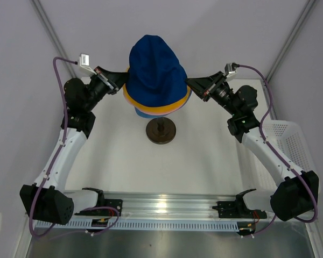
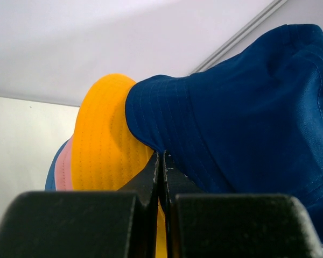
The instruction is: Stack the hats
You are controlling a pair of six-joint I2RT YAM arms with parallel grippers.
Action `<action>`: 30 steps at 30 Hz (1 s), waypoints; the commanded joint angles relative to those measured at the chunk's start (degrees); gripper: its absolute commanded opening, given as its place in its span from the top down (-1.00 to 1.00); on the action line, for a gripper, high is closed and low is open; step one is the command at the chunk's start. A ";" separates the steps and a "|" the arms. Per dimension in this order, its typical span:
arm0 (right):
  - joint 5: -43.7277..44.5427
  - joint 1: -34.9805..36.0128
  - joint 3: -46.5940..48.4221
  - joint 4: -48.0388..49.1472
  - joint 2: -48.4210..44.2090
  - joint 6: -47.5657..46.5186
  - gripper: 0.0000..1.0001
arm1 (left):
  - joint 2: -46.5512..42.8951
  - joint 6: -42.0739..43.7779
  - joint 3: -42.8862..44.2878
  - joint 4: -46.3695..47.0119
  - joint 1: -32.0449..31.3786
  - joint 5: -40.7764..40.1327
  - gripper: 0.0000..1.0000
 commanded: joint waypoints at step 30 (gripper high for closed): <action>-7.95 -6.47 17.85 -15.78 22.57 -27.16 1.00 | -10.90 8.34 -9.85 -20.38 -1.13 -16.34 0.99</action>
